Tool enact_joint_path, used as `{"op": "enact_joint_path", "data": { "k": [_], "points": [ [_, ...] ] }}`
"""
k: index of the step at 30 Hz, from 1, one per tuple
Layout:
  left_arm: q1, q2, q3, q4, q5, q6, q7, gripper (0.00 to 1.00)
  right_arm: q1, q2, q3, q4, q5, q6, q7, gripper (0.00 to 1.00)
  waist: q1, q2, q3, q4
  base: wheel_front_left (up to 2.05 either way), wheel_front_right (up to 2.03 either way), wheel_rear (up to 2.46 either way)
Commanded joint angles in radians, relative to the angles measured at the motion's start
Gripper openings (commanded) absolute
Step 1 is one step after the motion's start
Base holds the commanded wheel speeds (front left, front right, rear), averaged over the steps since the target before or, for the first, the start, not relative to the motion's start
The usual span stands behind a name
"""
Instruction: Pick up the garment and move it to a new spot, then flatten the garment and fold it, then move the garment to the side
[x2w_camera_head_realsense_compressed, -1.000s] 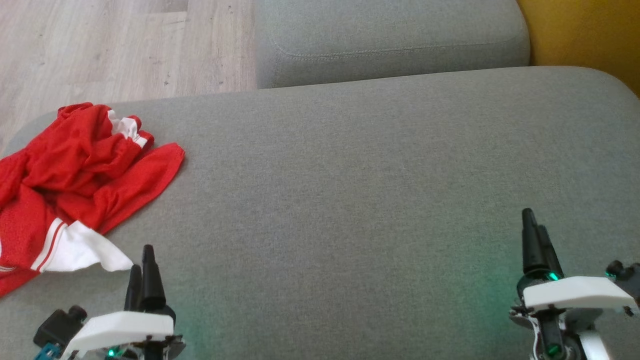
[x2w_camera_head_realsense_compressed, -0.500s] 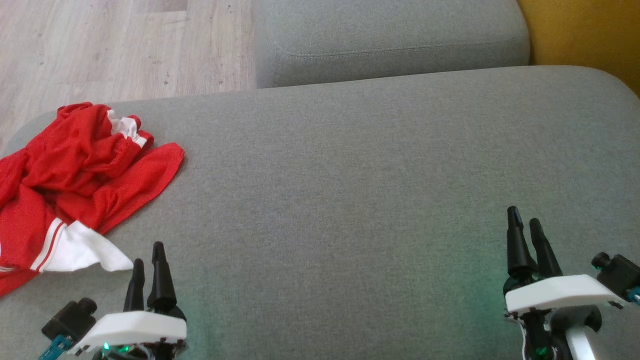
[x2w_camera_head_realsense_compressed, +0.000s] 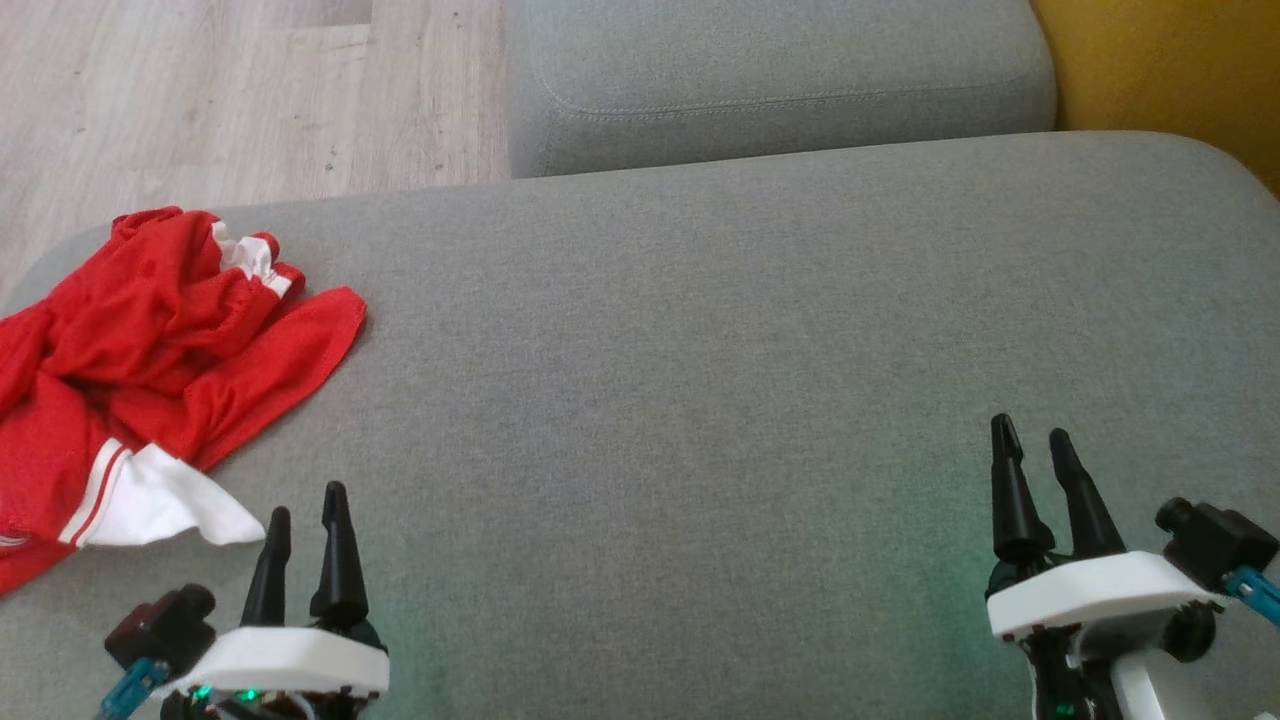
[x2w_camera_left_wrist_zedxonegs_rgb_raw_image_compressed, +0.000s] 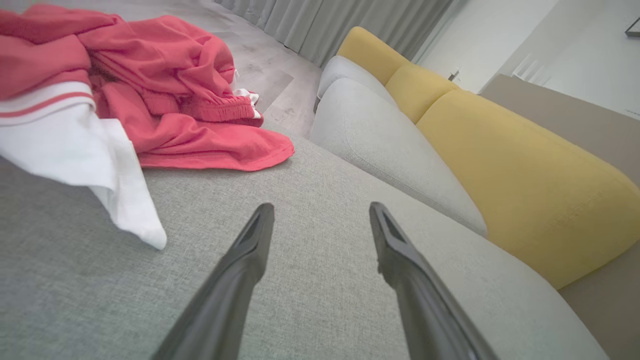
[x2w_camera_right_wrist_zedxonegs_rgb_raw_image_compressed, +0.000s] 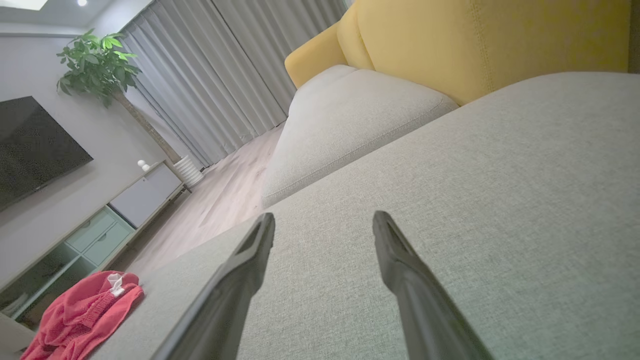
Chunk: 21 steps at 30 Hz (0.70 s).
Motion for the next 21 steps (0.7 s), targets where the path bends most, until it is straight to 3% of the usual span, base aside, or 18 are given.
{"op": "enact_joint_path", "data": {
  "k": [1, 21],
  "points": [
    [-0.018, 0.022, 0.01, -0.023, 0.037, 0.008, -0.018, 1.0, -0.019, -0.008, 0.016, -0.04, -0.037, 0.0, -0.018, 1.0, 0.0, 0.0, 0.0, 0.0, 0.0, 0.0, 0.0],
    [-0.009, 0.047, 0.03, 0.017, 0.247, 0.031, -0.073, 1.0, -0.012, -0.008, 0.028, -0.018, -0.253, -0.001, -0.074, 1.0, 0.0, 0.0, 0.002, 0.004, 0.0, 0.0, 0.0]
  ]
}}
